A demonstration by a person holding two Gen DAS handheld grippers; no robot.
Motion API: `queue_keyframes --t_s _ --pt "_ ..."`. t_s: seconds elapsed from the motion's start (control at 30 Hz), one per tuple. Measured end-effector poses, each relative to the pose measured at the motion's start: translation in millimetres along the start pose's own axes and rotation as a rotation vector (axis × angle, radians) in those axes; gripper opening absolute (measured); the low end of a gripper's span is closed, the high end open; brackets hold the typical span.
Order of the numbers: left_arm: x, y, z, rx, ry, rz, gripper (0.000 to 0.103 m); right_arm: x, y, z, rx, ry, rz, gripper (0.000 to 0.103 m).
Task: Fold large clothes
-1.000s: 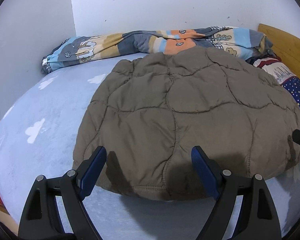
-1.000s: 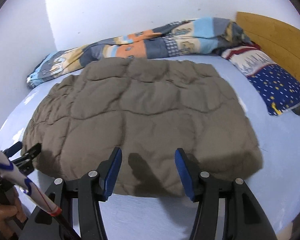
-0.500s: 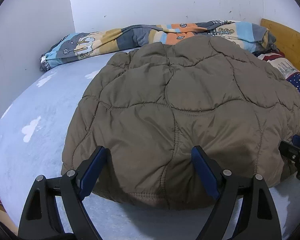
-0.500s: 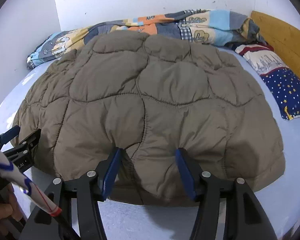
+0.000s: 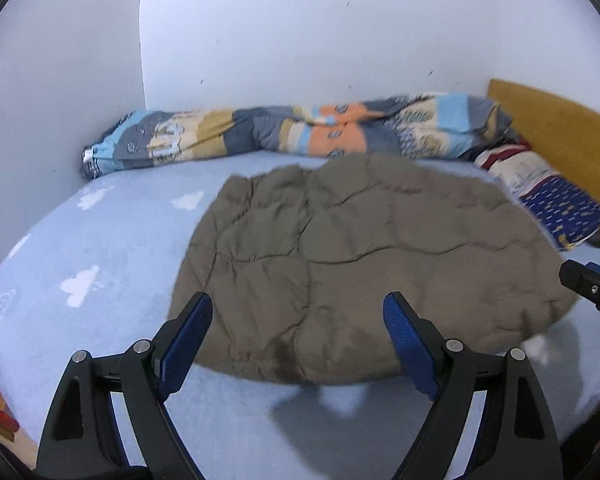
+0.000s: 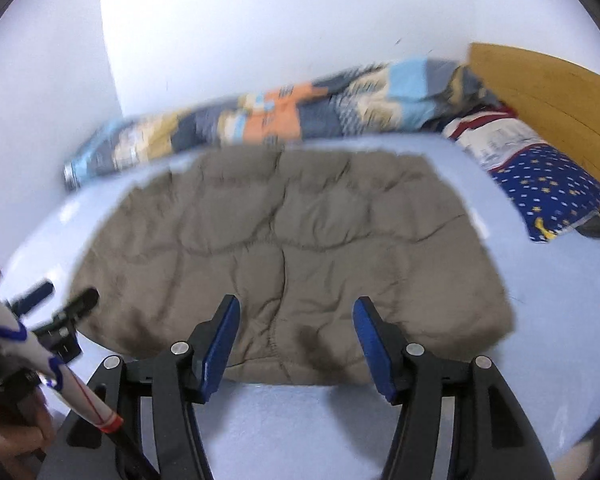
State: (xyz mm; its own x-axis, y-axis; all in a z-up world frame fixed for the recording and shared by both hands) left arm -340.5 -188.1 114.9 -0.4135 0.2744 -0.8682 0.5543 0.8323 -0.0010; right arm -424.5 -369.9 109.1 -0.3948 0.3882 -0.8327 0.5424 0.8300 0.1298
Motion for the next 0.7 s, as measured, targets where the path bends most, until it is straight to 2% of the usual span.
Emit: queue_keyframes --t_s 0.07,0.23,0.3,0.4,0.47,0.53,0.6,0.7 --pt "-11 -3 -28 0.025 -0.037 -0.008 0.086 -2 -2 -32 0.023 -0.042 0.032 0.071" --pt "-48 -3 -99 0.021 -0.153 -0.007 0.091 -13 12 -103 0.038 -0.119 0.002 0.078" --pt "-62 -4 -125 -0.004 -0.185 -0.002 0.093 -20 19 -130 0.016 -0.154 0.003 0.081" --pt "-76 -10 -153 -0.031 -0.178 0.025 0.093 -37 30 -177 0.002 -0.236 -0.002 0.088" --pt "-80 -12 -172 -0.013 -0.208 0.021 0.094 -45 38 -203 0.015 -0.290 -0.012 0.092" --pt "-80 -9 -189 -0.040 -0.248 0.002 0.094 -51 46 -225 0.023 -0.341 -0.028 0.099" --pt "-75 -7 -195 -0.072 -0.257 0.000 0.094 -49 53 -235 0.010 -0.348 -0.020 0.100" --pt "-67 -6 -191 -0.070 -0.215 0.016 0.094 -41 66 -236 0.014 -0.342 -0.054 0.101"
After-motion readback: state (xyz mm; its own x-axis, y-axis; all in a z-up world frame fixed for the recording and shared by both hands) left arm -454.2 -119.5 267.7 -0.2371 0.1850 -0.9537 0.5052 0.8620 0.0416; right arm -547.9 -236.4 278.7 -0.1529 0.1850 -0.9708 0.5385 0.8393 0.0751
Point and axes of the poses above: each gripper's, at about its wrist camera, not at the fingertips, and z roughly the way its jaws point, y to its left, x to its underside, the point moved 8 cm from there along z, roughly the way its jaws point, and after that the axes turned 4 degrees about -y, right-handed, at the moved point
